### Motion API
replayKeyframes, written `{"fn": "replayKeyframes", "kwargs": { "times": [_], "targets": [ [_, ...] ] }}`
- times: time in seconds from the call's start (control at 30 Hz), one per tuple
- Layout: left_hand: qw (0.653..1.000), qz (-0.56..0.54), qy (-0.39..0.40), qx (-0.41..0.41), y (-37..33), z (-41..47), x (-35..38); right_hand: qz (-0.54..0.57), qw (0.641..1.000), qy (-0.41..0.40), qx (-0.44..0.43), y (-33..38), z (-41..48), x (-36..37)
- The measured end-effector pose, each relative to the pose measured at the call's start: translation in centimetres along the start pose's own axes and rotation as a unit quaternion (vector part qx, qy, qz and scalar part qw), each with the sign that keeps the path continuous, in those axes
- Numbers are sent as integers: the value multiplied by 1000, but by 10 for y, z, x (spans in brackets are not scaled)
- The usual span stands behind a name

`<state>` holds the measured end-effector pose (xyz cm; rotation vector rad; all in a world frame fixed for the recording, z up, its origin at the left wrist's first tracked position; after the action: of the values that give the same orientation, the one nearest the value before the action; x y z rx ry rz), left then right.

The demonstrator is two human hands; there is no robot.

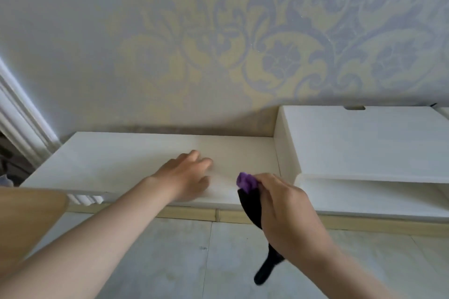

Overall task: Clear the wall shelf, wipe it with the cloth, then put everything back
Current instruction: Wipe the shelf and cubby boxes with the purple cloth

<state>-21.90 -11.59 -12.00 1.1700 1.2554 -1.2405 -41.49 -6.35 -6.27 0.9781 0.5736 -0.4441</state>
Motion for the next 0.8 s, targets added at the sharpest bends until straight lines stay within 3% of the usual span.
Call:
{"fn": "replayKeyframes", "kwargs": {
  "times": [0.13,0.23,0.3,0.47,0.5,0.6,0.67,0.73,0.8],
  "targets": [
    [996,24,4,-82,73,-13,8,-179,984,-16,-24,-10,37,33],
    [990,10,35,-135,108,-21,28,-322,943,63,51,-59,56,78],
    [990,0,43,-132,113,-19,38,-402,907,121,30,-68,53,112],
    [990,1,57,-129,115,-15,44,-207,952,198,-105,29,45,183],
    [990,0,62,-128,115,-14,44,-198,954,201,-98,26,59,186],
    [989,-13,71,-128,117,-14,46,-186,975,108,53,-37,112,144],
    [989,-17,76,-128,117,-14,47,-227,962,106,112,-81,122,119],
    [989,-20,75,-127,117,-13,48,-255,952,111,130,-93,122,112],
    [990,-25,67,-124,116,-14,48,-276,951,63,125,-92,121,110]
  ]
}}
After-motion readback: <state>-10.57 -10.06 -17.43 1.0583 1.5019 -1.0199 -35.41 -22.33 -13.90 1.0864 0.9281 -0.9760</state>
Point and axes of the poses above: each hand's wrist, its own z-axis towards the middle knuckle, its own x-axis out of the palm, y = z × x, the point moved 10 cm from there along z, towards the middle knuckle, and after that the axes turned 12 degrees about -y, right-handed, at the moved point
